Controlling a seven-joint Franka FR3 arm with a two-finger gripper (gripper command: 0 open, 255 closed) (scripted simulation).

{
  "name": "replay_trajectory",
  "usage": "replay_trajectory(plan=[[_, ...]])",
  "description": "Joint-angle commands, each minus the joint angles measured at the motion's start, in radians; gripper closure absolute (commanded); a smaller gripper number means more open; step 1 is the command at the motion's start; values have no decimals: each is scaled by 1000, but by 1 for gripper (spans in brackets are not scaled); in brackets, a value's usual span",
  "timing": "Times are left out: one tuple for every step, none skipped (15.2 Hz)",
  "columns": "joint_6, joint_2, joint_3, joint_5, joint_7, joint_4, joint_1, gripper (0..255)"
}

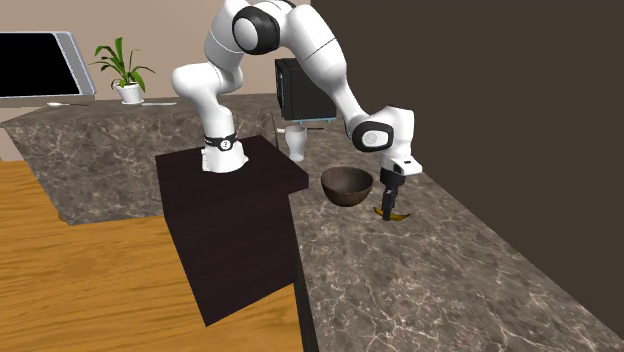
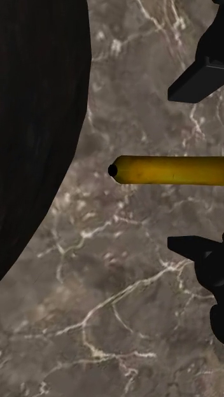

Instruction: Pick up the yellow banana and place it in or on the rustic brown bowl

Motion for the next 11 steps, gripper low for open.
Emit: replay_trajectory(plan=[[0, 0, 0, 0, 0, 0, 0, 255], [0, 0, 0, 0, 0, 0, 0, 255], [0, 0, 0, 0, 0, 0, 0, 255], [0, 0, 0, 0, 0, 0, 0, 255], [0, 0, 0, 0, 0, 0, 0, 255], [0, 0, 0, 0, 0, 0, 0, 255], [0, 0, 0, 0, 0, 0, 0, 255], [0, 0, 0, 0, 0, 0, 0, 255], [0, 0, 0, 0, 0, 0, 0, 255], [0, 0, 0, 0, 0, 0, 0, 255], [-6, -11, 4, 4, -3, -5, -3, 255]])
